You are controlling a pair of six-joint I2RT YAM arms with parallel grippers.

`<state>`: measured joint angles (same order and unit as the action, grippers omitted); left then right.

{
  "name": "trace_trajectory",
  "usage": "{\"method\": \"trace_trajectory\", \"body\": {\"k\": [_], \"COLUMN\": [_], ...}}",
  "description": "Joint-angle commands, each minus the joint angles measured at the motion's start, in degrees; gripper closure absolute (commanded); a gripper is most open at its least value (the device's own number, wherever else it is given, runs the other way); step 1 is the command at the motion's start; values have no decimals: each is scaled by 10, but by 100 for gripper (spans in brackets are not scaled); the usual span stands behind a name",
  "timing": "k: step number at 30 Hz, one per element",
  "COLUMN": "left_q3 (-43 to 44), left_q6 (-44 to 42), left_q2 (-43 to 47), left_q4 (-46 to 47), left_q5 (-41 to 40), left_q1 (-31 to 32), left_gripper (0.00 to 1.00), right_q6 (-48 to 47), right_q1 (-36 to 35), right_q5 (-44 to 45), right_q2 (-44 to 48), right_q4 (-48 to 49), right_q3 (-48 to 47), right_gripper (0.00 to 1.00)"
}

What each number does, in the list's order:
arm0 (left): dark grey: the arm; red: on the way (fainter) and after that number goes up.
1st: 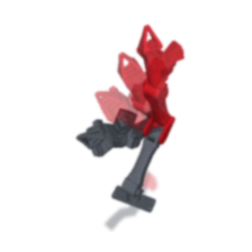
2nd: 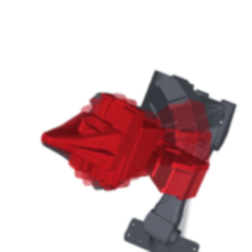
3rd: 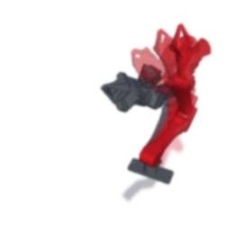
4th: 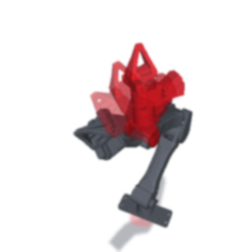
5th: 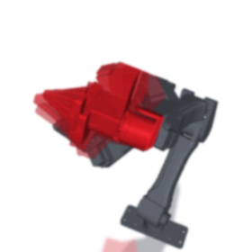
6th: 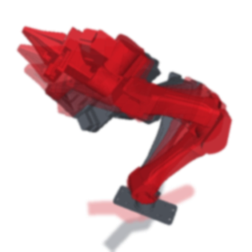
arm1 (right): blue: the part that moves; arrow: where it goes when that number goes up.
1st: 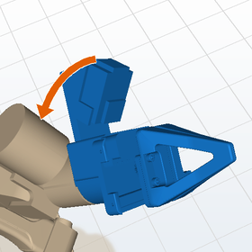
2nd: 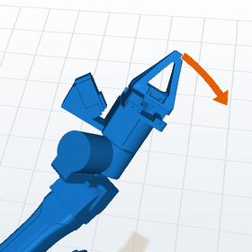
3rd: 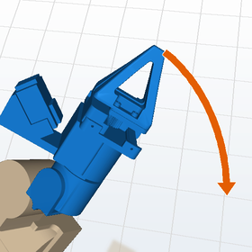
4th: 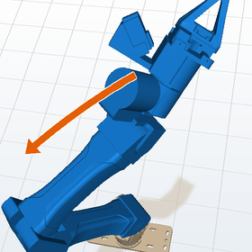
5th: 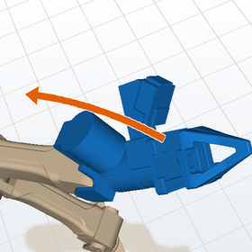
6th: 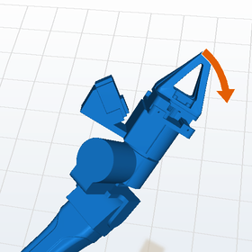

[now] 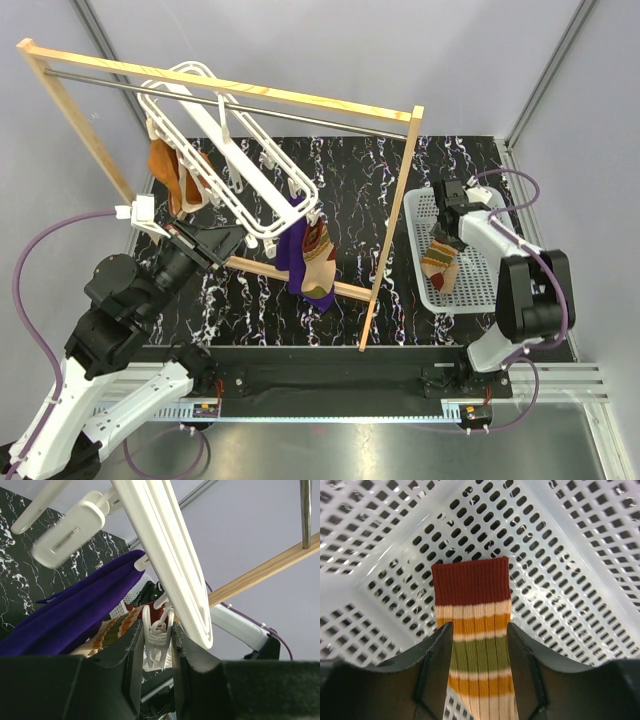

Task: Clip the socks to the hanger
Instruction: Pick up the sock from the bin.

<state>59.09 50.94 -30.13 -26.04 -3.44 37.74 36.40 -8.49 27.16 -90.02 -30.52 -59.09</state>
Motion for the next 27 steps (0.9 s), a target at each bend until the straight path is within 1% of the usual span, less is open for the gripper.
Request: {"method": "trace_trajectory", "body": {"k": [1,3,8,11,12,13,15,16,17,18,20,21,24,25,27], "left_q3": [-1,1,-1,-1,-1,-1,-1,-2,-3,-4,-6,-7,-12,-13,-13], "left_q6": [-3,-3,-5,-3,-2,-1,1,2,2,4,6,7,12,14,14], "left_q2": [-7,-8,-8,-10,-11,-11,-12,-12,-11,-12,-13,-13,-12,-12,-12], "left_q4": [1,1,2,2,3,3,5,5,5,6,6,6,9,10,13], "left_q5": [14,18,16,19,20,21,22,22,23,25,27,29,31,31,31], "left_q1": [1,1,1,1,1,1,1,1,1,1,1,1,1,1,1], "left_gripper": [100,100,100,100,100,100,100,100,100,100,100,100,100,100,100], "right_q6": [24,28,36,32,29,18,8,4,-3,-7,-12,-11,-13,-14,-13], "right_q1": [8,10,22,34,37,39,43,43,45,44,45,44,44,44,44], "right_q5": [33,29,-3,-15,-19,-28,-36,-37,-39,-43,-38,-33,-20,-21,-40], "right_q2": [-40,-74,-103,-104,-104,-107,-116,-120,-120,-117,-99,-89,-15,34,92], "right_q4": [40,31,51,50,51,50,49,48,50,56,55,50,35,20,-2], "right_q3": [-38,-46,-20,-24,-24,-28,-37,-39,-38,-37,-31,-29,-6,0,17], "right_gripper": [47,48,49,56,56,62,68,78,86,91,99,100,100,100,100]}}
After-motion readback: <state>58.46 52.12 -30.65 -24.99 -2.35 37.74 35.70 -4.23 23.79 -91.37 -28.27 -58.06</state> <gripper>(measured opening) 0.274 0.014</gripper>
